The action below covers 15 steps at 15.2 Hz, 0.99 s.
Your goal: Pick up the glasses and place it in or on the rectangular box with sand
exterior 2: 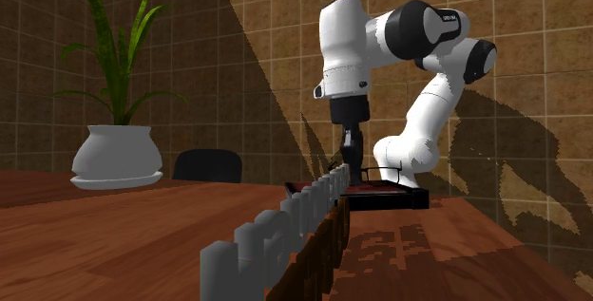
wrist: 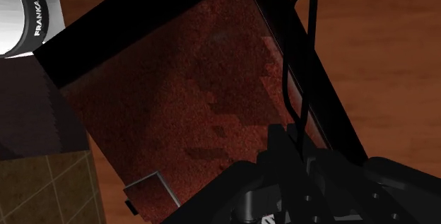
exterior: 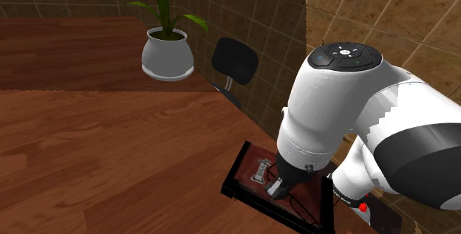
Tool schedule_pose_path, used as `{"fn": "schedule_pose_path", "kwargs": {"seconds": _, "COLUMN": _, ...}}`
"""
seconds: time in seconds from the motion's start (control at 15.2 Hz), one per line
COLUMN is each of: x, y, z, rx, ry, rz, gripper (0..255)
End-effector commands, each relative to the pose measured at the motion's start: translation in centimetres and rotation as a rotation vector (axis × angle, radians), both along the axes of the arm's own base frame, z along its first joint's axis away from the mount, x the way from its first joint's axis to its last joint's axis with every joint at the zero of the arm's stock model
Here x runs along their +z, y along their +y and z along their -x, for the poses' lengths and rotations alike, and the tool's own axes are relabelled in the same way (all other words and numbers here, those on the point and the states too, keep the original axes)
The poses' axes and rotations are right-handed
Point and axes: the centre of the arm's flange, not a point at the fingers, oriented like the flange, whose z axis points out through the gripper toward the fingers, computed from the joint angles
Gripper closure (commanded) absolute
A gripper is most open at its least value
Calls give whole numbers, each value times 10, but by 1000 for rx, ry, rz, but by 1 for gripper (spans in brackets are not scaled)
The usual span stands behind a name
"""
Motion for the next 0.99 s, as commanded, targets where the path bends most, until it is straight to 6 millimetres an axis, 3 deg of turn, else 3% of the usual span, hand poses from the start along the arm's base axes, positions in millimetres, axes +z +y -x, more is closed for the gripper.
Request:
{"fn": "schedule_pose_path", "kwargs": {"seconds": 0.0, "x": -1, "y": 0, "z": 0, "rx": 0, "ry": 0, "rz": 0, "gripper": 255}}
{"fn": "schedule_pose_path", "kwargs": {"seconds": 0.26, "x": 0, "y": 0, "z": 0, "rx": 0, "ry": 0, "rz": 0, "gripper": 255}}
{"fn": "schedule_pose_path", "kwargs": {"seconds": 0.33, "x": 0, "y": 0, "z": 0, "rx": 0, "ry": 0, "rz": 0, "gripper": 0}}
{"fn": "schedule_pose_path", "kwargs": {"seconds": 0.66, "x": 0, "y": 0, "z": 0, "rx": 0, "ry": 0, "rz": 0, "gripper": 0}}
{"fn": "schedule_pose_path", "kwargs": {"seconds": 0.92, "x": 49, "y": 7, "z": -4, "rx": 0, "ry": 0, "rz": 0, "gripper": 0}}
